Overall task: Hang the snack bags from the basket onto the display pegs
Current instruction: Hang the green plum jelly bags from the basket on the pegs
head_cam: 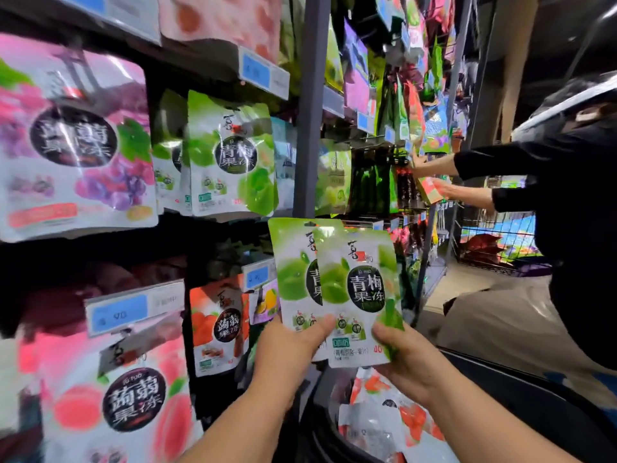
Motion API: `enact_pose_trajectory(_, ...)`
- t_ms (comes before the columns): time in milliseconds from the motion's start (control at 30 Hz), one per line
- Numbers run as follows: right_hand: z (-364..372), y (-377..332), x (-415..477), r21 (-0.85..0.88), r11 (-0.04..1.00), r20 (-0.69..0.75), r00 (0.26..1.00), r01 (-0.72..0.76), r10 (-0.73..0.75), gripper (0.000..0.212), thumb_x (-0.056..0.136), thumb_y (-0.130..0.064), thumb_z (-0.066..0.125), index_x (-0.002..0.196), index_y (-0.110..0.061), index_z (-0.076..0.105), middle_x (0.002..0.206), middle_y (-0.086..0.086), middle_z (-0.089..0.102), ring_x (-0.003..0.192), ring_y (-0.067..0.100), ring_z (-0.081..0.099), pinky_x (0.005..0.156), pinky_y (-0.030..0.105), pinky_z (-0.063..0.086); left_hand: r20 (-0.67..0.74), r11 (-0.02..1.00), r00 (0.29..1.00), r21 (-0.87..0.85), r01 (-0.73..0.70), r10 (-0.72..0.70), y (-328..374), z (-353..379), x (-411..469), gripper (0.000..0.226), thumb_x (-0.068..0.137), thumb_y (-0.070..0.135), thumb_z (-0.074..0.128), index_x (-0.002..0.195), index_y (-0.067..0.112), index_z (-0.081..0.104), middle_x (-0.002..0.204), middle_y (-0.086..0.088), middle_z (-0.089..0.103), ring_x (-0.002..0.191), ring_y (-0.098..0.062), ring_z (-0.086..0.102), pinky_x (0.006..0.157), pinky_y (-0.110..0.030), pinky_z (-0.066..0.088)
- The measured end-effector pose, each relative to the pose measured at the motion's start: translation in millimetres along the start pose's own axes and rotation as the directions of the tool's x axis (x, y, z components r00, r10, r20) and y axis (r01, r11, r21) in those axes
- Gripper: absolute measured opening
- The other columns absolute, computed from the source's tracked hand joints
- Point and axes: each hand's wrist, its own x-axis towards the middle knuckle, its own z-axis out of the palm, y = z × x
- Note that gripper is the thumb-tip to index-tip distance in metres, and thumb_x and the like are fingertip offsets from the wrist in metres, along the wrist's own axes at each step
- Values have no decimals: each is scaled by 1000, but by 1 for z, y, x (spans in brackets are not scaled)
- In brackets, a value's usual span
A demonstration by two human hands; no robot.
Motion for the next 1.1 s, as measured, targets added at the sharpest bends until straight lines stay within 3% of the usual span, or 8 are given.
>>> enact_pose_trajectory(67, 10, -3, 5, -43, 999, 75, 997, 8, -4, 77, 32, -12, 99, 105, -7, 75, 108, 21, 73, 88, 32, 74, 61, 38, 60, -27, 999, 1000, 29, -15, 16, 8, -11, 2, 18, 73, 28, 85, 87, 29, 73, 86, 18, 75, 88, -9, 71, 84, -33, 54)
enact_pose_trajectory(200, 32, -8, 36, -29, 997, 116, 990, 77, -74, 61, 63, 5, 71, 123, 0, 59, 109, 26, 71, 88, 37, 73, 61, 40, 60, -110, 997, 993, 71, -33, 41, 26, -32, 12, 18, 71, 29, 86, 84, 30, 74, 80, 21, 74, 87, -7, 71, 80, -29, 55)
enact_pose_trajectory(267, 47, -14, 58, -38, 994, 109, 989, 104, -99, 71, 62, 6, 83, 127, 0, 57, 114, 28, 69, 94, 41, 71, 67, 43, 60, -173, 995, 982, 74, -62, 74, 43, -45, 18, 18, 70, 27, 87, 80, 31, 72, 75, 26, 72, 81, 2, 69, 66, -12, 48)
enact_pose_trajectory(367, 72, -25, 84, -17, 990, 114, 984, 141, -138, 92, 50, -9, 95, 132, -4, 54, 119, 27, 67, 103, 45, 68, 79, 50, 58, -213, 986, 970, 139, -91, 119, 70, -62, 26, 18, 70, 31, 85, 83, 26, 73, 72, 23, 72, 67, 7, 65, 55, -9, 41)
enact_pose_trajectory(500, 100, -43, 102, 60, 980, 167, 966, 189, -197, 42, 74, 1, 70, 115, -6, 63, 107, 24, 72, 87, 38, 73, 65, 42, 61, -268, 974, 945, 179, -141, 186, 93, -78, 30, 18, 70, 27, 86, 81, 28, 72, 70, 26, 70, 61, 16, 60, 50, -4, 40)
enact_pose_trajectory(700, 132, -64, 136, 51, 960, 161, 946, 276, -281, 55, 73, -9, 77, 125, -7, 58, 113, 19, 71, 97, 36, 72, 74, 44, 62, -371, 967, 906, 223, -126, 204, 109, -95, 31, 21, 68, 38, 85, 75, 34, 65, 60, 40, 60, 72, 14, 54, 52, -5, 38)
enact_pose_trajectory(1000, 164, -84, 155, 29, 965, 139, 955, 259, -261, 47, 72, -21, 72, 117, -8, 61, 106, 12, 75, 87, 24, 74, 62, 35, 60, -447, 967, 870, 223, -119, 210, 115, -98, 31, 20, 70, 36, 84, 82, 27, 72, 74, 16, 73, 78, -4, 66, 63, -21, 45)
enact_pose_trajectory(1100, 168, -87, 155, 26, 968, 111, 962, 250, -252, 45, 73, -24, 73, 115, -11, 63, 104, 10, 76, 84, 23, 72, 70, 35, 58, -465, 964, 857, 240, -118, 220, 117, -98, 29, 21, 69, 41, 83, 81, 28, 72, 75, 14, 74, 78, -11, 68, 70, -31, 53)
